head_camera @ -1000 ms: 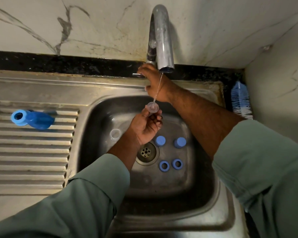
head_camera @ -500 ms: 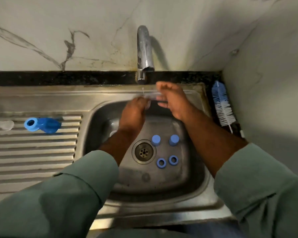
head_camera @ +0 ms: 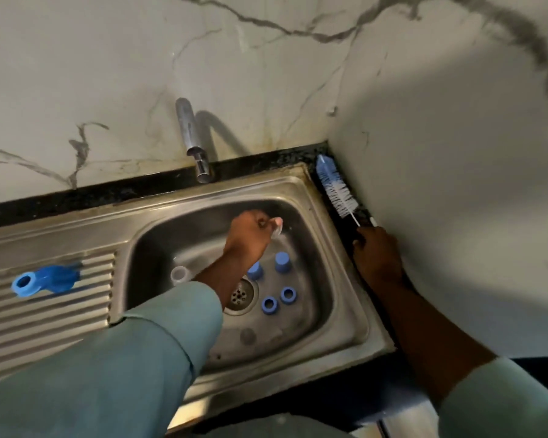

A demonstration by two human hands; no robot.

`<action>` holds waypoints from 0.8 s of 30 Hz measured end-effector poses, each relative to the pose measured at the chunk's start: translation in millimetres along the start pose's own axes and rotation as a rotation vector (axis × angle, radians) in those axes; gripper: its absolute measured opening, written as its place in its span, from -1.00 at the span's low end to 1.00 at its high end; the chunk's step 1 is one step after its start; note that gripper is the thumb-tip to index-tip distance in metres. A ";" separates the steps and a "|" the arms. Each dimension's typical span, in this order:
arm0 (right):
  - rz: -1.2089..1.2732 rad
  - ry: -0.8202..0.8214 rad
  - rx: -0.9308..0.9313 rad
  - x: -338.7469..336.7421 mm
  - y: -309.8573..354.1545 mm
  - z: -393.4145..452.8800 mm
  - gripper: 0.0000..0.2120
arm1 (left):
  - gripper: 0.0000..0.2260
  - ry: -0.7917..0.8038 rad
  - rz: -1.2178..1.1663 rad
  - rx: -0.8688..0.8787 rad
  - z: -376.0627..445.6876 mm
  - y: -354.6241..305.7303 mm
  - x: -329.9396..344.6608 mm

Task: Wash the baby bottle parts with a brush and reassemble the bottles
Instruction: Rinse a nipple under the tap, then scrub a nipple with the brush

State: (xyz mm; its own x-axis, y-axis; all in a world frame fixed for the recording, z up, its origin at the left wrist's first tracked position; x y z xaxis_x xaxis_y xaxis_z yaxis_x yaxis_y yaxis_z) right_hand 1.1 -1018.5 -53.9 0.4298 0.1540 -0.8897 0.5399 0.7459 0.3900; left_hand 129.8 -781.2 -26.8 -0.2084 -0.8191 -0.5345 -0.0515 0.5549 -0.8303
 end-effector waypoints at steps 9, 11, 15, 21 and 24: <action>-0.241 -0.082 0.063 -3.6 -10.8 -8.3 -0.81 | -0.78 0.000 -0.605 -0.328 -29.9 16.6 12.7; -0.204 -0.068 0.108 -3.3 -12.7 -7.2 -0.82 | -0.81 -0.040 -0.562 -0.369 -29.8 26.2 2.3; -0.187 -0.046 0.217 -5.4 -21.5 -0.6 -0.81 | -0.84 -0.112 -0.577 -0.482 -27.1 46.2 -14.1; -0.193 -0.054 -0.077 -13.8 26.9 -7.6 -0.81 | -0.93 -0.100 -0.752 -0.528 -28.9 48.9 -27.6; 0.034 0.092 -0.220 -13.1 63.8 -28.6 -0.67 | -0.85 -0.175 -0.940 -0.563 -20.7 58.6 -50.8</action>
State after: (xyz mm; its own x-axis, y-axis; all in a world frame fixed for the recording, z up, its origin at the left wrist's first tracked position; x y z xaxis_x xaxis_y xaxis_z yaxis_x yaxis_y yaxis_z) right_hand 9.2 -954.4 -24.1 0.3724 0.2323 -0.8985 0.3511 0.8609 0.3681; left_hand 117.2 -704.0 -45.0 0.2855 -0.9330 0.2191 -0.5619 -0.3482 -0.7504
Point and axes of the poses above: each hand's wrist, its own z-axis towards the middle knuckle, its own x-axis out of the palm, y = z × x, the point moved 7 cm from there along z, towards the middle knuckle, and after that the axes turned 10 degrees about -y, right-handed, at the moved point
